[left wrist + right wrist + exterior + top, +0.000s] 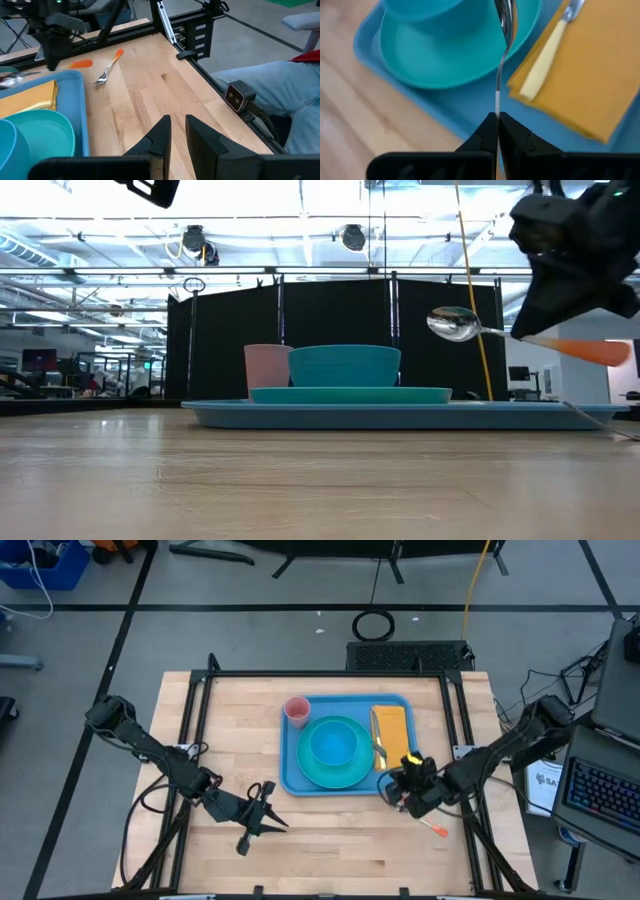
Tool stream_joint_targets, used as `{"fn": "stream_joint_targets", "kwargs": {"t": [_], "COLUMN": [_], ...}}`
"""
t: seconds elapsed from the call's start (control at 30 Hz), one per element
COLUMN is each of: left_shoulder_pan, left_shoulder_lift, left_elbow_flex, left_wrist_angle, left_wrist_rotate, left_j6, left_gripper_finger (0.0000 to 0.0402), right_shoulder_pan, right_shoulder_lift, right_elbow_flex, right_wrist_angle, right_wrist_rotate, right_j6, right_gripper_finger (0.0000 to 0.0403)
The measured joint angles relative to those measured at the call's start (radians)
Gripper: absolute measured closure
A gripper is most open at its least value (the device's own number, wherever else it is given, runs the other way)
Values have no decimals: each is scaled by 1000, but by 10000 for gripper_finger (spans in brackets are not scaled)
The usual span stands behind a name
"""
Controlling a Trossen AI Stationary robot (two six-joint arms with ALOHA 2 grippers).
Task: Set up tray
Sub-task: Put the orange spoon on top of the yellow napkin to the right of the yellow knife
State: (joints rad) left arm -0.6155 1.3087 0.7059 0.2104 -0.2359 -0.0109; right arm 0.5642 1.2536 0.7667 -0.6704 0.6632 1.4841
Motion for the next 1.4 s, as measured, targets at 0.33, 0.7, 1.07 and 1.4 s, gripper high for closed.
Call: {"fn": "stream_joint_targets", "kwargs": {"t": [0.33, 0.7, 1.07, 1.4], "left_shoulder_pan": [0, 0, 0, 0], "left_shoulder_lift": [0, 0, 0, 0], "left_elbow_flex": [0, 0, 0, 0], "left_wrist_angle": [0, 0, 0, -1], "left_wrist_rotate": [0, 1, 1, 1], "left_j6": [-1, 1, 1, 2], "left_gripper_finger": [339, 339, 339, 339], "right_shoulder_pan": [-197, -521, -783, -903], "right_shoulder_lift": [-267, -513, -523, -522], "right_elbow_flex": [-244, -612, -678, -705], "right_wrist_angle": [264, 759, 888, 914], "right_wrist_rotate": [-44, -301, -538, -640], "right_j6": [-134, -295, -337, -296], "right_gripper_finger": [403, 403, 403, 403]}}
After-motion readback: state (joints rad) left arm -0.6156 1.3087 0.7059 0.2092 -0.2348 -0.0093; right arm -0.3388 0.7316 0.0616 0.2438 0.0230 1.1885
